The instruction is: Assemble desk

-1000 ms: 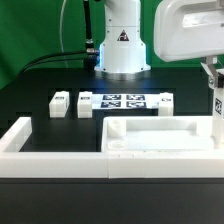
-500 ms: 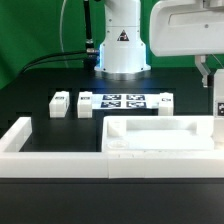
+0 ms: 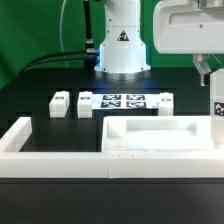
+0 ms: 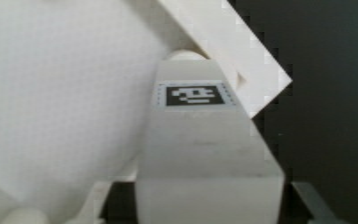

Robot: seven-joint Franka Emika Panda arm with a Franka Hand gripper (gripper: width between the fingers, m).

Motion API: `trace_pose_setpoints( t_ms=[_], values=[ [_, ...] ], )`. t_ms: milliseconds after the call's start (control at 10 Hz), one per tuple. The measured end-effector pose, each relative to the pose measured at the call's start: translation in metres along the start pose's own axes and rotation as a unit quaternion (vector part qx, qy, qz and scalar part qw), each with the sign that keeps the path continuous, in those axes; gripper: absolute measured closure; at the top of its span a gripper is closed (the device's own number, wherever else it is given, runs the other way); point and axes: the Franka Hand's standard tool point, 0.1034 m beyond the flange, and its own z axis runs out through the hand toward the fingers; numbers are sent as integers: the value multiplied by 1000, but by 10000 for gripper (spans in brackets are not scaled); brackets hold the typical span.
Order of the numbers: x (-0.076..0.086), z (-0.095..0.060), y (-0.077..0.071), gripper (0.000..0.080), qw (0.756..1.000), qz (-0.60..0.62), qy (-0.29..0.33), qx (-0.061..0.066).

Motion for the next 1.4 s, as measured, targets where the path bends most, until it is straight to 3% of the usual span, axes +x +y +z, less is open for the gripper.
trace_pose_setpoints(
  t_ms=[100, 300, 700, 1000, 1100, 1200, 1400],
  values=[
    [0, 0, 1, 511, 999, 42, -1, 0],
    [-4, 0, 7, 511, 982, 186, -5, 20],
    [-10, 0, 5, 511, 921, 387, -33, 30],
    [-11, 2, 6, 502, 930, 365, -33, 25],
    [-12, 3, 5, 321, 945, 325, -35, 19],
    [-11, 4, 3, 191, 954, 296, -35, 18],
    [-13, 4, 3, 156, 975, 219, -35, 19]
  ],
)
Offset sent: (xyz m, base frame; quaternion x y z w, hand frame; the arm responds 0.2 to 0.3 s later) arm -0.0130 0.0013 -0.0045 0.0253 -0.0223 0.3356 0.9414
